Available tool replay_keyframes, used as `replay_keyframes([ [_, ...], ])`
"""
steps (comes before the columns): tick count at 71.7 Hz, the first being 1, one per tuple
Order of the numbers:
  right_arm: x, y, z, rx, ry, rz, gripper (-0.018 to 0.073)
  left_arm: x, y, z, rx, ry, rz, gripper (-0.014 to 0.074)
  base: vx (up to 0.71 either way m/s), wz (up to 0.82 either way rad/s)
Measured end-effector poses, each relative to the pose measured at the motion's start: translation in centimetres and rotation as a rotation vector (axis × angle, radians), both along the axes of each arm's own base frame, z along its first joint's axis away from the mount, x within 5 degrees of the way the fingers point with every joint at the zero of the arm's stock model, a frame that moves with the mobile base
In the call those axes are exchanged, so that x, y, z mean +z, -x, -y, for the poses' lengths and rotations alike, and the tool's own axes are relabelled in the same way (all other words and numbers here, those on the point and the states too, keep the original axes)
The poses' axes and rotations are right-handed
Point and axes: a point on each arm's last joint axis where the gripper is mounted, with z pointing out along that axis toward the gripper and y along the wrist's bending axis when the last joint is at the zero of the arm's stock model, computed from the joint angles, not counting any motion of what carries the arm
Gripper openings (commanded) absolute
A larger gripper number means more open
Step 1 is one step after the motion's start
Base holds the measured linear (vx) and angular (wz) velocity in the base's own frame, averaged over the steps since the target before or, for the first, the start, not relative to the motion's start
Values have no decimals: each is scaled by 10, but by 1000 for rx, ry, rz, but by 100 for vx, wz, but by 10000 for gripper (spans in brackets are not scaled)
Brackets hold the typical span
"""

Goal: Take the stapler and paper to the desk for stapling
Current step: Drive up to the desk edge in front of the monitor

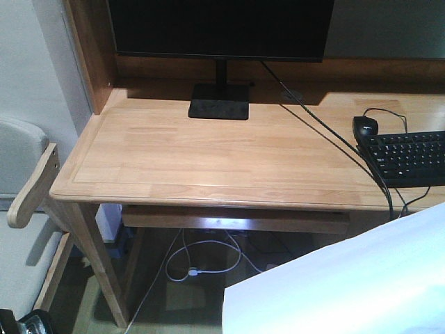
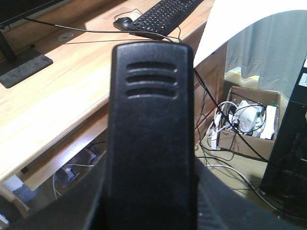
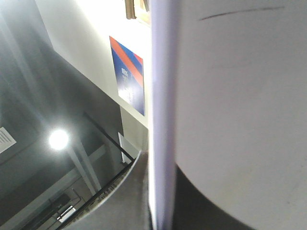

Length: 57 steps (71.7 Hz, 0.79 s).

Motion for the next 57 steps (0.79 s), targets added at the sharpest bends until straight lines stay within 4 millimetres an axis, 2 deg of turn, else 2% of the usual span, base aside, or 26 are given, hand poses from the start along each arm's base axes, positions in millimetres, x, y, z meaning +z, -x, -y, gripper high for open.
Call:
replay_keyframes([
  [57,0,0,0,0,0,0,-3,0,0,0,0,0,0,-6,9,-2],
])
